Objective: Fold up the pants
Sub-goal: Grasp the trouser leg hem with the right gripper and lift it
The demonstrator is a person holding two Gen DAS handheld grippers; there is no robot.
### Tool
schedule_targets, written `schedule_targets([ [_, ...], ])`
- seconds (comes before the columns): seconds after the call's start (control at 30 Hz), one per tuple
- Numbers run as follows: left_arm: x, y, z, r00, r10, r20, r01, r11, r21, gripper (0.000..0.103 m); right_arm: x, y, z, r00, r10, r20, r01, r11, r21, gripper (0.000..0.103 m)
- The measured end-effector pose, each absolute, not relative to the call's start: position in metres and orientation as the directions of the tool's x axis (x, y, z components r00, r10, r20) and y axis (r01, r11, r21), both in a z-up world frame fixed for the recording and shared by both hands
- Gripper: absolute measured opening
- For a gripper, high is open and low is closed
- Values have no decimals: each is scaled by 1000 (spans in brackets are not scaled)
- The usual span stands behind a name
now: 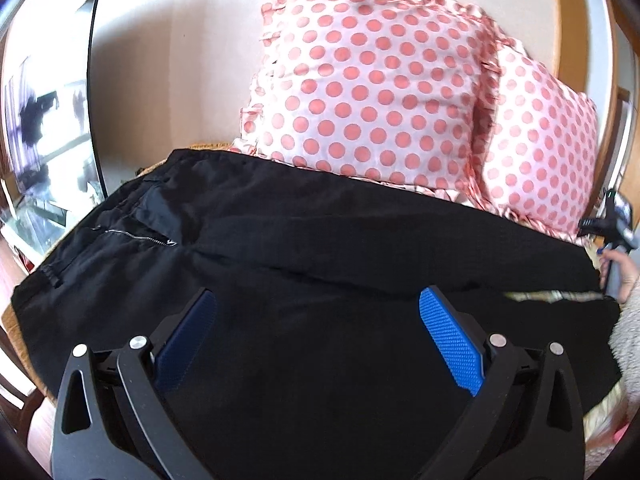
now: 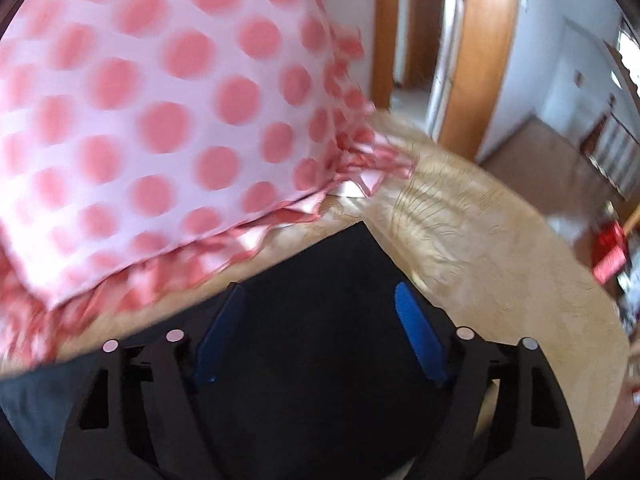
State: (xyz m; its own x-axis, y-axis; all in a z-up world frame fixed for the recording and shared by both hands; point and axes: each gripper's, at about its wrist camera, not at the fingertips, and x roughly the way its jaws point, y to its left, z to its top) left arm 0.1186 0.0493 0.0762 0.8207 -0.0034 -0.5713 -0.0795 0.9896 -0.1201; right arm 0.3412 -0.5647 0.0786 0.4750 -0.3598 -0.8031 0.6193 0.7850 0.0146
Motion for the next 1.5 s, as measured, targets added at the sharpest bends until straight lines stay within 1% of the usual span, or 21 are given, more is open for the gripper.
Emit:
schedule_targets([
  [0.07,124,52,76,819,-10,-574,-83,987,-134,101,359,-582,63,425,-354,-833,671,741,27,70],
  [0.13,131,53,78,820,-15,-572,-82,986,-143,101,371,-591,54,398,-355,-846,704,710,33,70],
  [0.23,140,52,79,824,-11,-567,-81,987,-136,101,389,-592,48,345,-429,-834,720,691,-58,70],
  [0.37,149,49,73,812,-18,-583,-73,988,-133,101,401,-593,38,305,-454,-837,737,669,-94,71],
  [0.43,151,48,70,806,-21,-592,-71,989,-131,101,401,-589,37,305,-486,-819,731,671,-126,71],
  [0.47,151,47,69,804,-21,-594,-70,989,-130,101,399,-586,37,302,-504,-809,728,670,-146,67],
  [0.5,152,47,69,804,-22,-594,-69,989,-130,101,395,-582,38,298,-517,-803,727,667,-160,56],
  [0.53,151,47,69,804,-23,-594,-68,989,-131,101,391,-576,39,301,-515,-803,727,669,-157,48],
  [0.57,151,47,70,806,-23,-592,-69,989,-133,101,387,-574,39,301,-515,-803,730,666,-154,35],
  [0.6,150,48,70,807,-26,-590,-68,988,-137,101,384,-572,41,294,-521,-801,732,662,-161,24],
  [0.63,148,49,71,808,-29,-588,-66,988,-139,101,376,-566,45,294,-528,-796,731,661,-169,21],
  [0.67,147,49,72,810,-28,-586,-67,988,-140,101,374,-568,45,309,-521,-796,727,669,-156,14],
  [0.7,145,50,72,810,-26,-586,-69,988,-139,101,369,-568,47,328,-507,-797,723,678,-134,9],
  [0.73,144,51,73,811,-25,-585,-70,988,-138,101,363,-572,48,366,-473,-802,717,692,-81,6],
  [0.83,136,54,75,815,-19,-579,-77,987,-141,101,340,-579,61,466,-411,-783,704,709,46,4],
  [0.97,125,59,79,827,-12,-561,-81,987,-141,101,298,-576,96,617,-369,-695,633,758,160,3],
  [1.13,110,60,82,839,-19,-543,-72,987,-145,101,230,-560,123,740,-286,-609,536,798,275,3],
  [1.27,98,61,83,847,-21,-532,-67,987,-146,101,167,-544,125,800,-216,-559,461,817,345,3],
  [1.37,93,61,82,850,-16,-526,-69,987,-142,101,127,-544,107,815,-164,-556,431,813,391,3],
  [1.43,90,61,81,851,-13,-525,-71,988,-141,101,101,-538,93,804,-141,-578,436,800,413,3],
  [1.5,89,62,80,849,-10,-528,-72,988,-136,101,83,-540,71,772,-129,-622,472,773,424,3],
])
